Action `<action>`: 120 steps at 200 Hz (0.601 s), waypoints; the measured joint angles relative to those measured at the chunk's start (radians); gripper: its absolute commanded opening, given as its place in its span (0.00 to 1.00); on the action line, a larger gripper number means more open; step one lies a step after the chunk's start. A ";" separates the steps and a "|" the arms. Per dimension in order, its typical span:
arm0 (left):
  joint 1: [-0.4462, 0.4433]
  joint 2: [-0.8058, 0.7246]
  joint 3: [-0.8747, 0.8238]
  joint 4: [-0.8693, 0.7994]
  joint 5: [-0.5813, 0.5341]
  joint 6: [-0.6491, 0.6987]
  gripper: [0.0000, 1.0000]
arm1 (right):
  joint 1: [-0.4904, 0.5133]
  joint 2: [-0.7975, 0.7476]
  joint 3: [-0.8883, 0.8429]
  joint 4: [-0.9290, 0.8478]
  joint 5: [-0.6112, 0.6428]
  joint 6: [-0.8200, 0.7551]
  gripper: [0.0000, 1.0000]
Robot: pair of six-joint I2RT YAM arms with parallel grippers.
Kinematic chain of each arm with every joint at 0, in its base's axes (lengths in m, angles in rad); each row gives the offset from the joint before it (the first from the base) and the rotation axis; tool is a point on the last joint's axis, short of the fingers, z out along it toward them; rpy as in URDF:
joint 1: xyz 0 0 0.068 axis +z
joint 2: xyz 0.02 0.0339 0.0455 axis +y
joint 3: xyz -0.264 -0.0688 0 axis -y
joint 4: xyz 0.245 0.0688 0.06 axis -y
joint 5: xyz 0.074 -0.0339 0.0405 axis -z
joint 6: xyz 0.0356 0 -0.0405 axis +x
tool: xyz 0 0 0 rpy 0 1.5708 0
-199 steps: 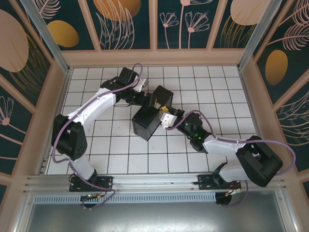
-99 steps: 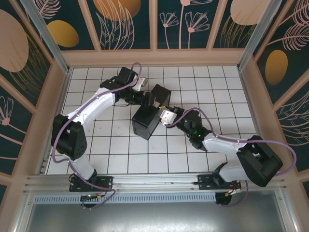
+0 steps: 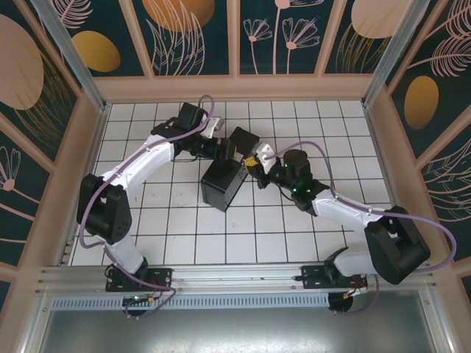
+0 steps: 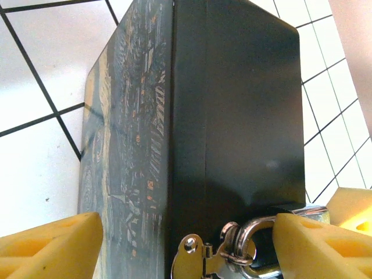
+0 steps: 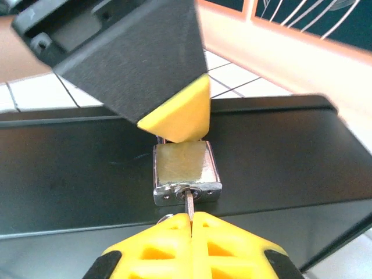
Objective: Unlock the padlock with the key
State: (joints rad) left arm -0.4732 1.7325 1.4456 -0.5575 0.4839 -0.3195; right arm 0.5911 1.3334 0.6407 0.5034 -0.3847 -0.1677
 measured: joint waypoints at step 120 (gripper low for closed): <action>0.002 0.000 -0.004 0.015 0.005 0.000 0.76 | -0.122 0.164 -0.061 0.415 -0.325 1.057 0.00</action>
State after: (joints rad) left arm -0.4713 1.7325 1.4414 -0.5426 0.4892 -0.3195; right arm 0.4690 1.4971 0.5797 0.9180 -0.7097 0.8890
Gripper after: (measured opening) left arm 0.765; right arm 0.054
